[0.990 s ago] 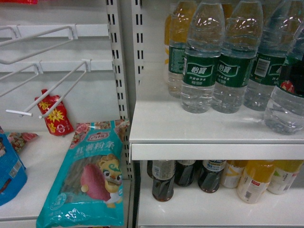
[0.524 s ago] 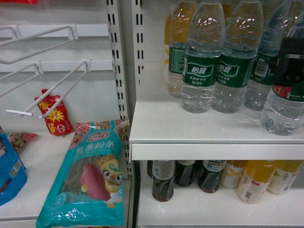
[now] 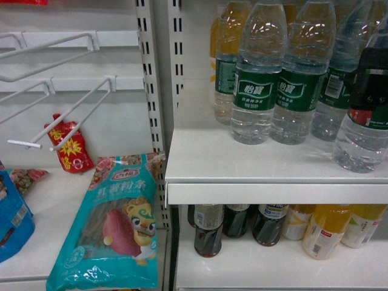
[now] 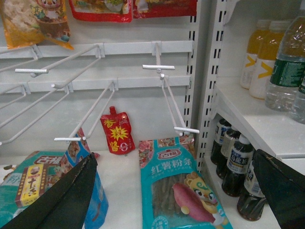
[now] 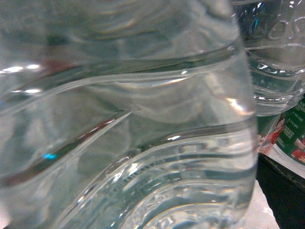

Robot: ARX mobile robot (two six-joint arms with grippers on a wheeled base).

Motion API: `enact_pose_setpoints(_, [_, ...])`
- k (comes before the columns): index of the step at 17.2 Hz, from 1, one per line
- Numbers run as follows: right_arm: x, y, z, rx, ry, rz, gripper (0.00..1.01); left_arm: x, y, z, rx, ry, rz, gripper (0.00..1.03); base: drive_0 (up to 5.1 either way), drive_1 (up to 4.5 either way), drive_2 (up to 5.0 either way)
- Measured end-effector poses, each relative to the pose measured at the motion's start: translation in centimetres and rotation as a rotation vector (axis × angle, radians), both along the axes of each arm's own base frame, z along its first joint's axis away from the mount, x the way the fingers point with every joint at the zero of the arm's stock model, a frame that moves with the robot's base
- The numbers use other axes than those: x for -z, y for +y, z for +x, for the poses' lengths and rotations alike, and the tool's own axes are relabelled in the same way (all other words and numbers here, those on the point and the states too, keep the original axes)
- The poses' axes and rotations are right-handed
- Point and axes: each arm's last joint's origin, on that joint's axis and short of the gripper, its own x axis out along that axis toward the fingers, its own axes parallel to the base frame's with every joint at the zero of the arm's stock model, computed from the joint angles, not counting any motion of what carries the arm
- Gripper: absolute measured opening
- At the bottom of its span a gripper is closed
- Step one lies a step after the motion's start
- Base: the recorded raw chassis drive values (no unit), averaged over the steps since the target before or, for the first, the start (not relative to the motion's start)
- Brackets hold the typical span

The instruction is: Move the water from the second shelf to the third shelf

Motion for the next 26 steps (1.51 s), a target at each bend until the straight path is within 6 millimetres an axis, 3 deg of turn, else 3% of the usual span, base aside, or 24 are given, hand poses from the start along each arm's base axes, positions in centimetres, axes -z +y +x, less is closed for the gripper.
enact_pose_setpoints(7, [-1.3,0.0,-0.7,-0.007,-0.043,0.004,0.98,0.0,0.0,0.0,0.000,0.000,0.000,0.98,0.0,0.00,0.0])
enact_pose_setpoints(11, [-1.6,-0.1,-2.3,-0.025,-0.040,0.004,0.98,0.0,0.0,0.0,0.000,0.000,0.000,0.98,0.0,0.00,0.0])
enact_pose_setpoints(16, [-3.1,-1.2,-6.5,-0.010,-0.101,-0.009,0.98,0.0,0.0,0.0,0.000,0.000,0.000,0.98,0.0,0.00,0.0])
enact_pose_setpoints(23, [-5.3,-1.8,-14.4,0.018,-0.203,-0.017,0.98,0.0,0.0,0.0,0.000,0.000,0.000,0.98,0.0,0.00,0.0])
enact_pose_setpoints(26, [-5.1,-2.5,-16.1,0.037,-0.260,-0.053,0.84,0.0,0.0,0.0,0.000,0.000,0.000,0.98,0.0,0.00,0.0])
